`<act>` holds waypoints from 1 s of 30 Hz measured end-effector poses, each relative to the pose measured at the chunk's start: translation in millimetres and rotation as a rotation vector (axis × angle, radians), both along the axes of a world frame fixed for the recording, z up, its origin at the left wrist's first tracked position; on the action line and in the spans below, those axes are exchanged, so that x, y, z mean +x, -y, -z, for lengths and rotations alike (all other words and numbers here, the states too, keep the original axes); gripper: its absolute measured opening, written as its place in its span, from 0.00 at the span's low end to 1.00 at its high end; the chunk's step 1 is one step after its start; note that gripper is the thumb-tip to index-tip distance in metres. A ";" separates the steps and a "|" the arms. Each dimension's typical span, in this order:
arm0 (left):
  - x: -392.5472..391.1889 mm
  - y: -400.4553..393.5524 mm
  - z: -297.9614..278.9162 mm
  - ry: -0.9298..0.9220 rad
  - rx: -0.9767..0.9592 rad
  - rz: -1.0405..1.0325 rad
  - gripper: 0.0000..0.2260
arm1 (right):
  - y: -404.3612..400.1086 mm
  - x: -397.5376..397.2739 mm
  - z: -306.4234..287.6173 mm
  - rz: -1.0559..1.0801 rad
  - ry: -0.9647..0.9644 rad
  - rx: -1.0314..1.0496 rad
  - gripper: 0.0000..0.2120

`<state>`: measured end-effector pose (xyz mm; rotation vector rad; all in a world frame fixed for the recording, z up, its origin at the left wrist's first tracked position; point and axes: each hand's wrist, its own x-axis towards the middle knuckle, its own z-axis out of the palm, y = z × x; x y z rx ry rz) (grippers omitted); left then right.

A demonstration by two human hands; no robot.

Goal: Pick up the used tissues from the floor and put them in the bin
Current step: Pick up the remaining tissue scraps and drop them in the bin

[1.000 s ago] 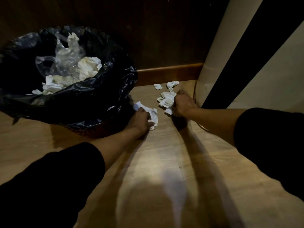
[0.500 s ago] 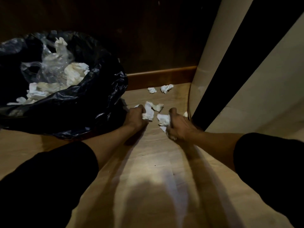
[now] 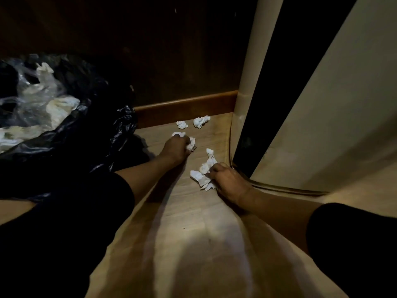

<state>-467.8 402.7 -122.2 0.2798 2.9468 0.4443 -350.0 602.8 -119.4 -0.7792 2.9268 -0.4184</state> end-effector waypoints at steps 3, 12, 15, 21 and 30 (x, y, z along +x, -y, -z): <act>-19.3 1.2 -8.0 -0.057 0.026 -0.089 0.16 | -1.1 -4.8 -0.7 0.004 0.013 -0.015 0.18; -75.3 -23.5 -3.7 -0.027 -0.124 -0.125 0.13 | 0.0 -4.1 -9.0 0.058 0.050 -0.100 0.14; -77.4 -32.6 -1.9 -0.063 -0.093 -0.148 0.18 | 0.5 -2.2 -14.2 0.086 0.071 -0.102 0.14; -84.4 -50.7 -1.7 0.032 -0.202 0.043 0.23 | 1.6 2.2 -20.0 0.108 0.075 -0.121 0.12; -30.5 -27.3 -3.2 0.022 -0.189 0.038 0.17 | 13.3 5.3 -40.5 0.175 0.142 -0.060 0.11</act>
